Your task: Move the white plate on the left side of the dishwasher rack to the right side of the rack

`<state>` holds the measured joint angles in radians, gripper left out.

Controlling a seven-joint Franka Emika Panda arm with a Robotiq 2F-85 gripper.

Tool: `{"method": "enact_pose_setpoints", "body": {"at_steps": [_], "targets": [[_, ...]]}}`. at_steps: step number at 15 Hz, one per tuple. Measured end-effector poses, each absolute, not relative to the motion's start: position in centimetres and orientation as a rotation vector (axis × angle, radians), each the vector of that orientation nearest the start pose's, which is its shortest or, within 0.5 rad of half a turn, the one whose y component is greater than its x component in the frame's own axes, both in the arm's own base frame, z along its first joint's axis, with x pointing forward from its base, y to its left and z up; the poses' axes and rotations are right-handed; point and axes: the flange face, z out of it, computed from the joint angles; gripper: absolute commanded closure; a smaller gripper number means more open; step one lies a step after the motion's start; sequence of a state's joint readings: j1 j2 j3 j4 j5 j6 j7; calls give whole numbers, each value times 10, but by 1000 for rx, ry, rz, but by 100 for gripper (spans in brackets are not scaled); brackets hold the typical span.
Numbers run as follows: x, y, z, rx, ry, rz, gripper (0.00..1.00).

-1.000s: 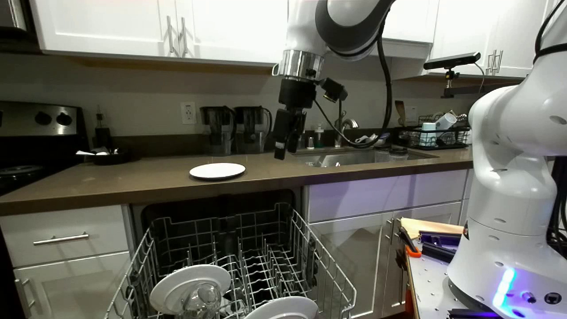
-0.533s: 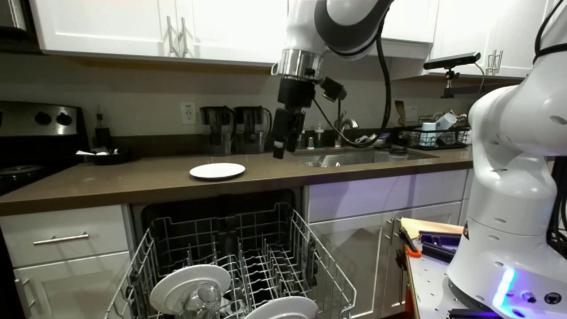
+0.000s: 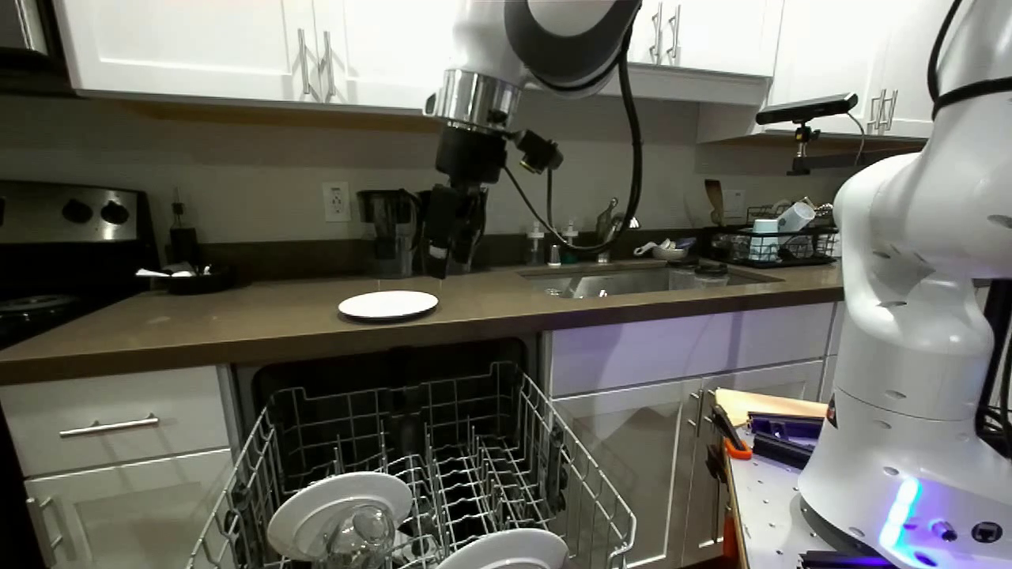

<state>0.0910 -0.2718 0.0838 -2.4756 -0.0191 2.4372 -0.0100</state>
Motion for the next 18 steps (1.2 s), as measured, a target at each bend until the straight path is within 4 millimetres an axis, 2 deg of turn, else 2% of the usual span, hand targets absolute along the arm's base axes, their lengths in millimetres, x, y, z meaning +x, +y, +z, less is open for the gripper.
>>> {"method": "enact_pose_setpoints", "body": {"at_steps": [4,9,13,18], "targets": [[493,109,404,-3173,-564,-433,0],[539,124,377,-3195,-787,-487,0],[568,132,341,-3201,-863,-422,0],[592,137,288,-3206,-894,-314,0]]}}
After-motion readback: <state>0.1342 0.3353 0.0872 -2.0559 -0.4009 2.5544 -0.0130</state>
